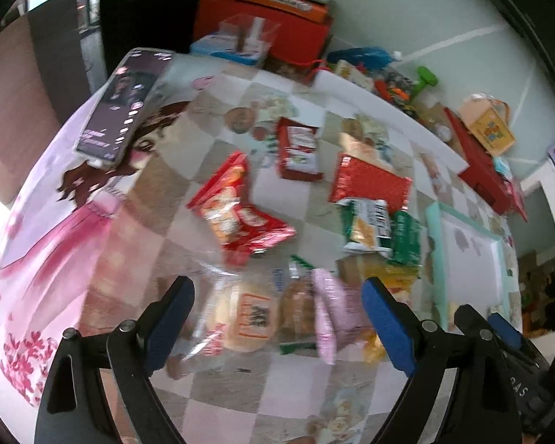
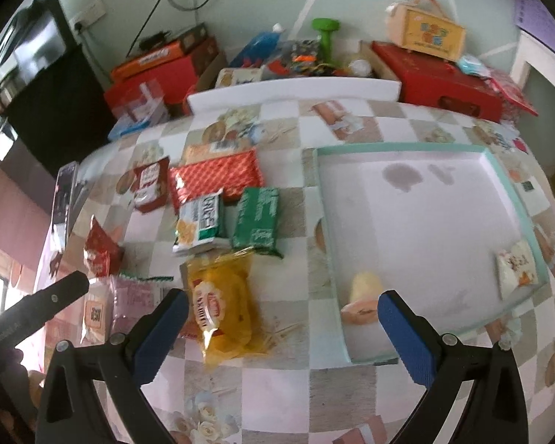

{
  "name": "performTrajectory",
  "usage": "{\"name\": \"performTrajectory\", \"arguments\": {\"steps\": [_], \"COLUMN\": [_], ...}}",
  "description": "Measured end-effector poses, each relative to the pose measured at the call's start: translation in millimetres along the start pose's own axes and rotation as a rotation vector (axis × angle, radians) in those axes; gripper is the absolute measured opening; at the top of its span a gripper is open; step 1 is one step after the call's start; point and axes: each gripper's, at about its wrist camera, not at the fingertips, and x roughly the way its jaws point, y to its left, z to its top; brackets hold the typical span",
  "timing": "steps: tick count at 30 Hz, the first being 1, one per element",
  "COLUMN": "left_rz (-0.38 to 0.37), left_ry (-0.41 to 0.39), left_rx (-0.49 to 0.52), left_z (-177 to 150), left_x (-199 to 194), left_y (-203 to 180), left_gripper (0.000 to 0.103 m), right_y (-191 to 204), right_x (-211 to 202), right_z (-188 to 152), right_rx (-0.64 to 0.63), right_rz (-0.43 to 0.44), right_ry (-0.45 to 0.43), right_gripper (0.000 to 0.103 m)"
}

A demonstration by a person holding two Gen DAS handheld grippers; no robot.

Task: Organize snacks
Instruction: 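Move both tools back from the tray toward the snack pile, then grasp the yellow bread bag with the right tool while the left tool grasps the wrapped round bun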

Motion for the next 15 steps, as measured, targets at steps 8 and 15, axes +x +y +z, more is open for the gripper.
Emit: {"name": "performTrajectory", "arguments": {"steps": [8,15], "left_rz": [0.020,0.053], "left_ry": [0.024,0.059], "left_rx": [-0.048,-0.056], "left_z": [-5,-10], "left_x": [9,23], "left_y": [16,18], "left_gripper": [0.092,0.091], "right_y": [17,28], "right_x": [36,59], "right_z": [-12,-23], "right_rx": [-0.053,-0.104], "right_rz": [0.030,0.035], "right_ry": [0.085,0.140], "right_gripper": [0.103,0.103]}}
